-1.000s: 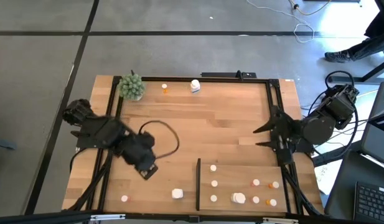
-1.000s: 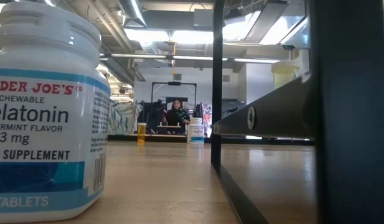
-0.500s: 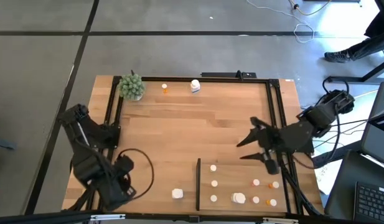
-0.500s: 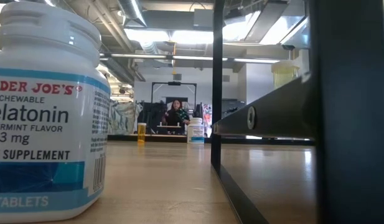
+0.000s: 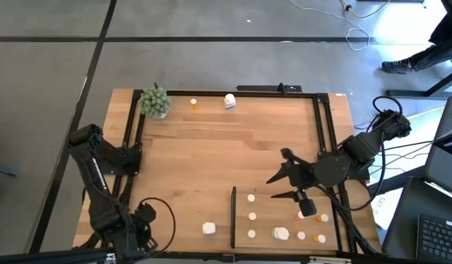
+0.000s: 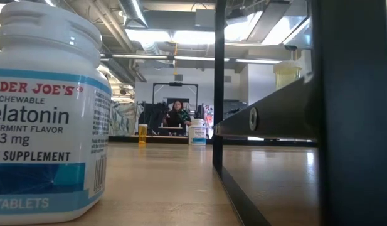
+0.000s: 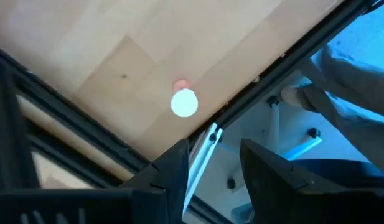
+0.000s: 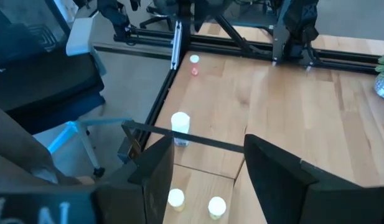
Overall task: Pick and place medicine bottles onto shelf by color
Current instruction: Put the pink pill bottle on the shelf aligned with the other pink pill bottles
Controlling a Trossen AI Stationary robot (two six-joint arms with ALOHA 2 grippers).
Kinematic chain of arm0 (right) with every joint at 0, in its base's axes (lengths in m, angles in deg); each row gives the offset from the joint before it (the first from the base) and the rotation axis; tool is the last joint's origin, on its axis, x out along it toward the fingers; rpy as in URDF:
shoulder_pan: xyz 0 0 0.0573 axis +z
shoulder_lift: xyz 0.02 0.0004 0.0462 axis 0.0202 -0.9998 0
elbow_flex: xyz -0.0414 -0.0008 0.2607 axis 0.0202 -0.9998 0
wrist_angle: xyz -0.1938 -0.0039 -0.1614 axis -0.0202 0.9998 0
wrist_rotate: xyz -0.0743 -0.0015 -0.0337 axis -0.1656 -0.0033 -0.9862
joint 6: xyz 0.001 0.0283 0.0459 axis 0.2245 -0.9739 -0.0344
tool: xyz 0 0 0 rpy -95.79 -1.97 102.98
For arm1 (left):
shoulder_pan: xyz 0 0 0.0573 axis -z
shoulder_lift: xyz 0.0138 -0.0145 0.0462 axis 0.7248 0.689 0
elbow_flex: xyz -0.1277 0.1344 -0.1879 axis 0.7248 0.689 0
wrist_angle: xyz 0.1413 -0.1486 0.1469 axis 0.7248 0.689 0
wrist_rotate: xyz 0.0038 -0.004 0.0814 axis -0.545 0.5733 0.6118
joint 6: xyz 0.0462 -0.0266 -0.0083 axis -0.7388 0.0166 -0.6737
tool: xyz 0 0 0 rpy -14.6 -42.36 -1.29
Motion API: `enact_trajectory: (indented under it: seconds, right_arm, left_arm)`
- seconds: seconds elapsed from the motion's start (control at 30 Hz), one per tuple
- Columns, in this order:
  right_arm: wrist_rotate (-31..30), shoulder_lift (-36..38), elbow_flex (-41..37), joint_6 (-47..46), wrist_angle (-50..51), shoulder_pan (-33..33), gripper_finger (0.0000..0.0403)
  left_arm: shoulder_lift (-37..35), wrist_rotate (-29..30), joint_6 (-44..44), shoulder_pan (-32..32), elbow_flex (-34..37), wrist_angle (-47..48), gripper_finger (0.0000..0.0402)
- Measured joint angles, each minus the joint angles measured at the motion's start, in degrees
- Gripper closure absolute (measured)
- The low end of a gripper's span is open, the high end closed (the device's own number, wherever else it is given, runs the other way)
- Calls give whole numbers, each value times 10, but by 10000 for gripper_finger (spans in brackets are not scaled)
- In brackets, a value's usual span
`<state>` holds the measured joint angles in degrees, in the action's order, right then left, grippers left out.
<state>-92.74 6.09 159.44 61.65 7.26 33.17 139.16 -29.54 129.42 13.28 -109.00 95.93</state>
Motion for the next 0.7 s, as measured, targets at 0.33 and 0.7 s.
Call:
enact_trajectory:
  seconds: [0.33, 0.7]
  right_arm:
    - [0, 0, 0, 0, -18, 0, 206]
    - [13, 0, 0, 0, -19, -2, 206]
  left_arm:
    - [0, 111, 54, 62, 29, -53, 264]
    - [34, 114, 183, 151, 28, -45, 264]
